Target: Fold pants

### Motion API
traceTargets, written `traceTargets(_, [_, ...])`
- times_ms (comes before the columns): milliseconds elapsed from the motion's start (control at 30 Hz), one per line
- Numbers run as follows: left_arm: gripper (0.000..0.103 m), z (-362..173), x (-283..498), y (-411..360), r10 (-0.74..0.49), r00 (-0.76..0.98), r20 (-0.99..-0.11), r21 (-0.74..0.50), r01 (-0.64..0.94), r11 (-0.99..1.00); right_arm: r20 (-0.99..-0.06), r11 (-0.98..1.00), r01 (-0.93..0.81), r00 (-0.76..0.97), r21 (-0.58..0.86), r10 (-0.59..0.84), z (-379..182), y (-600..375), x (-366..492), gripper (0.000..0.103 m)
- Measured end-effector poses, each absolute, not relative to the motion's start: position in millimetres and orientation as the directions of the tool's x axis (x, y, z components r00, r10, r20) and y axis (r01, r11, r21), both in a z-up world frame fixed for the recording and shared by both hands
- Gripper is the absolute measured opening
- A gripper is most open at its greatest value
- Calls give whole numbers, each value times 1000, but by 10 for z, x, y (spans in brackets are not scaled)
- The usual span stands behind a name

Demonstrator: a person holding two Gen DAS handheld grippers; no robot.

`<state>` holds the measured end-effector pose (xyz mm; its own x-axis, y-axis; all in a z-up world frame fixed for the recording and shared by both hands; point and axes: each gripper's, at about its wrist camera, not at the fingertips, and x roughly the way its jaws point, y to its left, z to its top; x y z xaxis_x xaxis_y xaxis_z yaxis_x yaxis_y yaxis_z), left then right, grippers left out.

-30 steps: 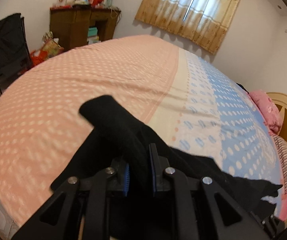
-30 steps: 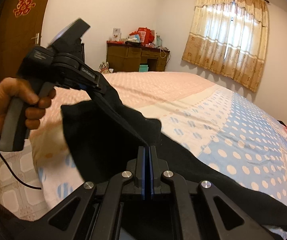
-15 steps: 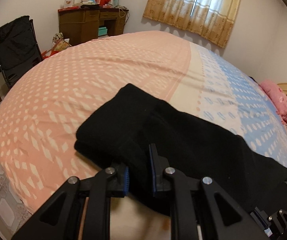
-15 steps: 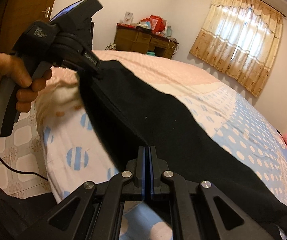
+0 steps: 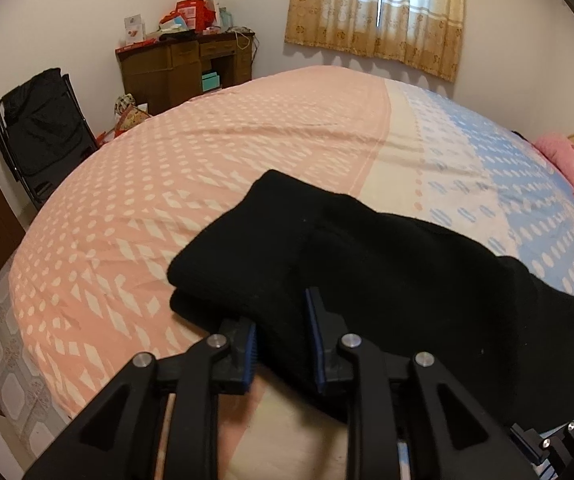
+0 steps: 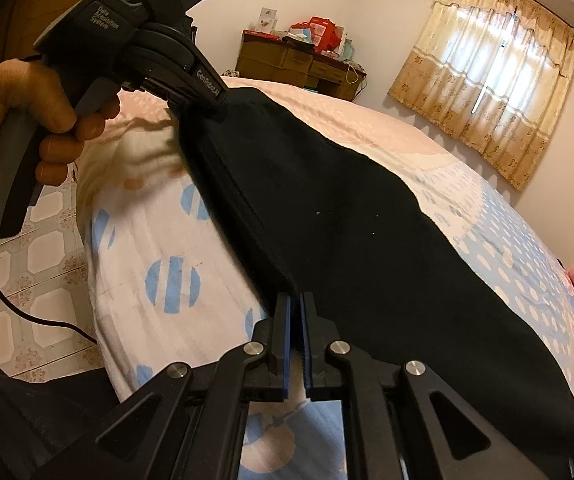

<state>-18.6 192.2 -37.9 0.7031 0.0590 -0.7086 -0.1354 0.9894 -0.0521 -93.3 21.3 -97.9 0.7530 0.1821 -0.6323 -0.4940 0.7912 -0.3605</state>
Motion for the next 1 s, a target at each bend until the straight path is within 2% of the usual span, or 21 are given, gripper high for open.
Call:
traceTargets(67, [39,-348,-178,1908,99,697,-710,-1,-142,990,-625,786,-488,762,-381,170,-1013,237,-952,6])
traceTargets(133, [60,-259,-211,1954,183,698,-692,63,-195,979,-605,775,-476,781,-416,156,-1047,268,-1002,6])
traceTargets(167, [62,-203,-237,1988,218,704,-676,81,-223,971,-599,774,-473,786,-421,154,-1059,274,-1020,6])
traceTargets(267, [62,26,-342,2035,301,738,-603,104,-301,948,-596,788,-468,786,-399,164,-1042,253,-1018,6])
traceTargets(333, [62,153,-386,1973,289,775,-563,89,-290,953,-609,802,-472,773,-366,177,-986,222,-997,8])
traceTargets(400, [63,189,-355,1849,247,798,-550,61,-256,965,-626,830,-488,744,-270,233,-846,141,-974,12])
traceTargets(500, [64,35,-201,1687,165,775,-611,10,-201,980,-585,867,-498,711,-26,391,-468,-150,-998,15])
traceTargets(567, [64,-137,-118,1576,135,748,-650,-5,-181,983,-523,881,-468,734,74,434,-223,-423,-1056,19])
traceTargets(600, [64,-209,-108,1534,136,734,-665,2,-180,984,-492,894,-436,758,103,427,-114,-586,-1091,25])
traceTargets(667, [64,-347,-81,1480,141,708,-692,15,-181,983,-438,938,-312,829,152,347,79,-1057,-1168,40])
traceTargets(700, [64,-420,-71,1482,144,692,-708,19,-184,983,-423,953,-246,855,179,300,138,-1300,-1196,52])
traceTargets(733, [64,-430,-107,1469,147,698,-701,27,-179,983,-409,961,-171,877,219,250,192,-1594,-1222,56])
traceTargets(900, [67,-405,-129,1404,164,698,-697,74,-158,985,-398,846,235,917,479,-29,134,-3275,-1563,56])
traceTargets(1000, [69,-402,-104,1400,166,694,-701,81,-154,985,-448,699,411,882,586,-143,-94,-4110,-1795,56])
